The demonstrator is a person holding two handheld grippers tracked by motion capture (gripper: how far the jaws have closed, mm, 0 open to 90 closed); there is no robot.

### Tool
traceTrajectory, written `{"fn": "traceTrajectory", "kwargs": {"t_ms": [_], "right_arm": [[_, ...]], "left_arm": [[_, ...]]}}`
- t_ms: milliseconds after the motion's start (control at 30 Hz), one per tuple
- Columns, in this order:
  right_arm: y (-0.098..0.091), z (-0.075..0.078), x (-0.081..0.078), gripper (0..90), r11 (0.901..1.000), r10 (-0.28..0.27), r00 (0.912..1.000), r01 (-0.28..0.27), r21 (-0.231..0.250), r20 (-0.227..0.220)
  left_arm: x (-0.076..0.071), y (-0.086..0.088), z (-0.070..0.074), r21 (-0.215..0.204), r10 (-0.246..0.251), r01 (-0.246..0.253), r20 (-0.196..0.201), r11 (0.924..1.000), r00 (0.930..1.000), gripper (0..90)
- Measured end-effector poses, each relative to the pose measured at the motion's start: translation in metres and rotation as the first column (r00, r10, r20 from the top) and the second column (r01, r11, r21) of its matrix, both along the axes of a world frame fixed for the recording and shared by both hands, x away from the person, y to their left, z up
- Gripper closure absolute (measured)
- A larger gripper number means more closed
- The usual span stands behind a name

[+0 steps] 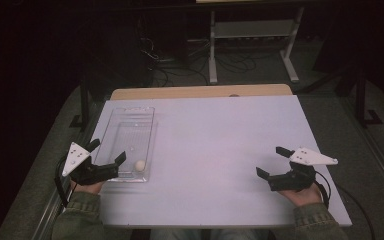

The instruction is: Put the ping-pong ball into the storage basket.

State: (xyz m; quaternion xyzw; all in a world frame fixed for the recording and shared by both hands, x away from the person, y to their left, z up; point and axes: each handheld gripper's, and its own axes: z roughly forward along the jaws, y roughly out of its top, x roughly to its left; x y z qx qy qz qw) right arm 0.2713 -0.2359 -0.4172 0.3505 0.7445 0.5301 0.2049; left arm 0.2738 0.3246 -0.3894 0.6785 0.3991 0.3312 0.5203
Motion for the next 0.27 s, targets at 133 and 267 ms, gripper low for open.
{"fn": "traceTrajectory", "kwargs": {"t_ms": [133,267], "right_arm": [[0.0001,0.0001,-0.0002,0.0,1.0,0.003,1.0,-0.003,0.002,0.002],[0.0008,0.0001,-0.0001,0.0,1.0,0.009,1.0,-0.009,0.0,0.005]], "left_arm": [[-0.0013,-0.0006,-0.0003,-0.002,0.004,-0.004,0.01,1.0,0.9999,0.0],[-0.0005,-0.0016,-0.0019,-0.001,0.0,0.0,0.012,1.0,0.9999,0.0]]}}
